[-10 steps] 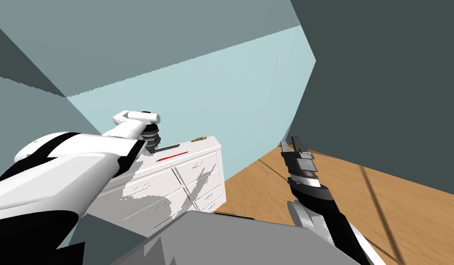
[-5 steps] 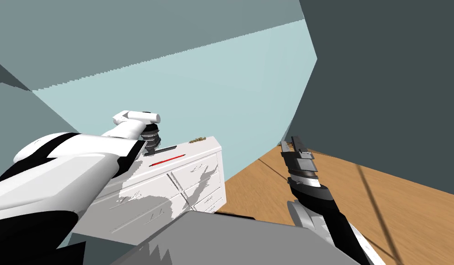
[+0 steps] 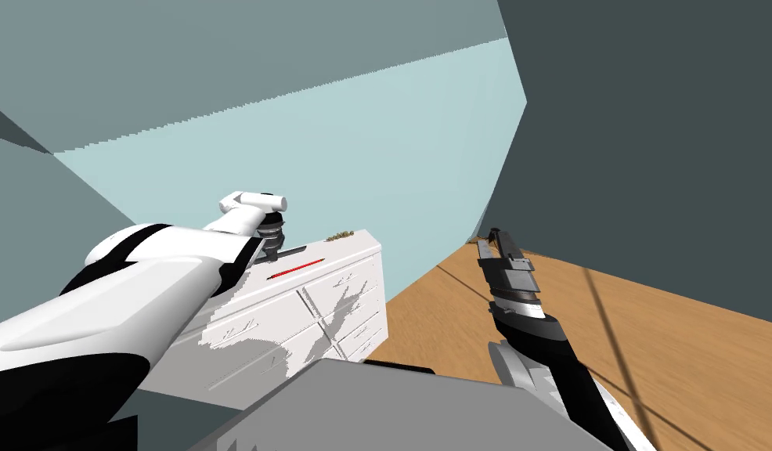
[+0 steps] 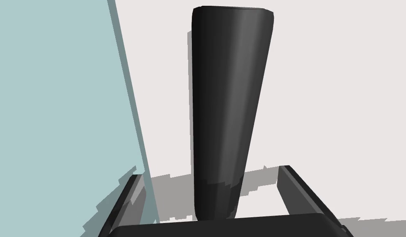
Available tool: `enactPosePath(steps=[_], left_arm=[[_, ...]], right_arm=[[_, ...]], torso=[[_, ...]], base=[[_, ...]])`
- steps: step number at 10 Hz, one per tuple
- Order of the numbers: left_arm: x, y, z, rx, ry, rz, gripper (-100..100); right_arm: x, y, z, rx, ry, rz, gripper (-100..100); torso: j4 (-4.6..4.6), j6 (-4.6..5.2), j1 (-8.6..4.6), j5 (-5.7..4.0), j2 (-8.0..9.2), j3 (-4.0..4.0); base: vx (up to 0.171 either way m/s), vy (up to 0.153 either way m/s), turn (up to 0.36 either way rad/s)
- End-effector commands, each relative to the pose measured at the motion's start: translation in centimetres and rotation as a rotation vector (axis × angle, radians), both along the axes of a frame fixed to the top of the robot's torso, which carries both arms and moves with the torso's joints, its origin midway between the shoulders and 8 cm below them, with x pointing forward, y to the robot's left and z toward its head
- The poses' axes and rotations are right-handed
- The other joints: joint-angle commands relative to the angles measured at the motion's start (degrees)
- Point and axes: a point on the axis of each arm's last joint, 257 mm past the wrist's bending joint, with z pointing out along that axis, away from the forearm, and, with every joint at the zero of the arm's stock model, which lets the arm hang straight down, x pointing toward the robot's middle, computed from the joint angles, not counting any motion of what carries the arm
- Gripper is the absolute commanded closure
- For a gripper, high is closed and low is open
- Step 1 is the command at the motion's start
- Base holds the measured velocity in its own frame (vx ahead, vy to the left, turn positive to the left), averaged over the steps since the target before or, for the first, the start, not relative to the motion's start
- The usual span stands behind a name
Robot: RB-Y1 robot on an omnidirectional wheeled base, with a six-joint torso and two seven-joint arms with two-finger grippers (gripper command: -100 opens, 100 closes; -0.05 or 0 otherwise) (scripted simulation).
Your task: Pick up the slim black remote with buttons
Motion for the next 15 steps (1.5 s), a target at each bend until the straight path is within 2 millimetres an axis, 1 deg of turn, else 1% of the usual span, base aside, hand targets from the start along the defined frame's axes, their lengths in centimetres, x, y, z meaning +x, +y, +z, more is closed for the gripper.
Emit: enactPosePath(steps=[1,2,5,6,7,11,12,13,15], left_arm=[[0.7,-0.9,-0.3,0.002,-0.002,0.012,-100],[0.7,-0.9,-0.3,0.002,-0.002,0.012,-100],[2.0,-2.6,-1.0,0.004,-0.003,0.032,-100],[1.7,-2.1,-0.6,0.005,-0.005,0.024,-100],[1.7,-2.2,-0.6,0.004,-0.005,0.028,100],[1.8,-2.2,-0.6,0.005,-0.006,0.026,100],[1.8,-2.2,-0.6,0.005,-0.006,0.026,0],[1.2,-1.5,-0.6,0.002,-0.003,0.019,100],[1.2,-1.5,-0.6,0.002,-0.003,0.019,100]], right_arm=[[0.0,0.0,0.0,0.0,0.0,0.0,0],[0.0,0.0,0.0,0.0,0.0,0.0,0],[0.0,0.0,0.0,0.0,0.0,0.0,0],[0.0,0.0,0.0,0.0,0.0,0.0,0],[0.0,0.0,0.0,0.0,0.0,0.0,0],[0.0,0.0,0.0,0.0,0.0,0.0,0],[0.0,0.0,0.0,0.0,0.0,0.0,0],[0.0,0.0,0.0,0.0,0.0,0.0,0],[0.0,0.0,0.0,0.0,0.0,0.0,0]], torso=[[0.0,0.0,0.0,0.0,0.0,0.0],[-0.01,0.0,0.01,0.0,-0.06,-0.04],[-0.06,0.02,-0.12,0.0,-0.16,-0.11],[-0.07,0.03,-0.08,0.03,-0.15,-0.1],[-0.09,-0.01,-0.19,0.02,-0.26,-0.16],[-0.16,-0.03,-0.35,0.01,-0.43,-0.28],[-0.16,-0.03,-0.35,0.02,-0.43,-0.28],[-0.16,-0.03,-0.35,0.02,-0.43,-0.28],[-0.2,-0.06,-0.57,-0.03,-0.59,-0.37]], base=[[-0.088,0.095,-0.067],[-0.048,0.062,-0.032],[-0.071,0.062,-0.062],[-0.035,0.037,-0.025],[-0.006,0.006,0.004],[0.0,0.0,0.0],[0.0,0.0,0.0],[0.053,-0.053,0.103],[0.055,-0.059,0.046]])
